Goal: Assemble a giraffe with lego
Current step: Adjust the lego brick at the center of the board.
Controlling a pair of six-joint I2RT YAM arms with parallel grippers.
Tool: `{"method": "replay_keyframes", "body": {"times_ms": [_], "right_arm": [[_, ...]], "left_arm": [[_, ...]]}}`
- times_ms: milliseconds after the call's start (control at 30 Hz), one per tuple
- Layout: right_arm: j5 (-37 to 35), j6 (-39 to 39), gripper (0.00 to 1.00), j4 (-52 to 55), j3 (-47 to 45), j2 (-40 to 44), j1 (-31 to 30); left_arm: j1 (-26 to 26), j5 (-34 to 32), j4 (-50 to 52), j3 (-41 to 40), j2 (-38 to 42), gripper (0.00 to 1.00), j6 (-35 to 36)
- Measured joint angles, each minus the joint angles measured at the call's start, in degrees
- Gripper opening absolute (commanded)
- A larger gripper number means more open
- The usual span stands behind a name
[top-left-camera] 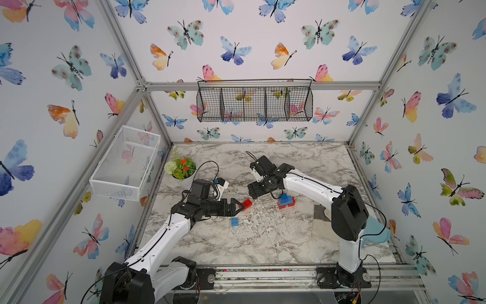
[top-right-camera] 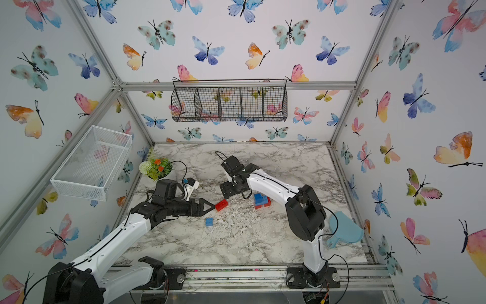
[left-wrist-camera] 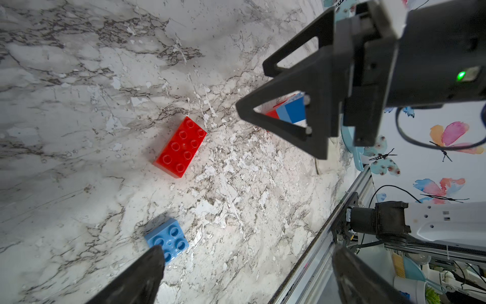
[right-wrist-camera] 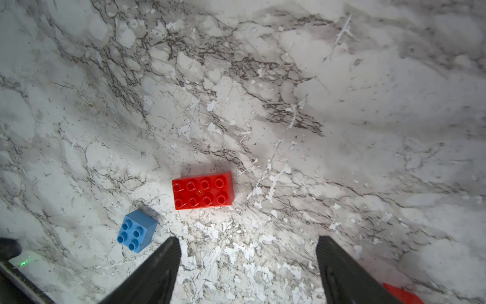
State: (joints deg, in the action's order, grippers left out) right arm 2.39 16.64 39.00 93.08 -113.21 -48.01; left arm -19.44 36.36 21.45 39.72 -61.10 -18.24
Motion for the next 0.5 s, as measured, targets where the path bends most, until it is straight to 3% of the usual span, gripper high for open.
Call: {"method": "replay_keyframes", "body": {"times_ms": [500], "right_arm": [[-0.07,-2.10,0.85,-2.29,2.36,-8.09,-6.05]], "left_arm": [[0.76,2.54,0.70,0.00,1.18,0.98,0.02]]}}
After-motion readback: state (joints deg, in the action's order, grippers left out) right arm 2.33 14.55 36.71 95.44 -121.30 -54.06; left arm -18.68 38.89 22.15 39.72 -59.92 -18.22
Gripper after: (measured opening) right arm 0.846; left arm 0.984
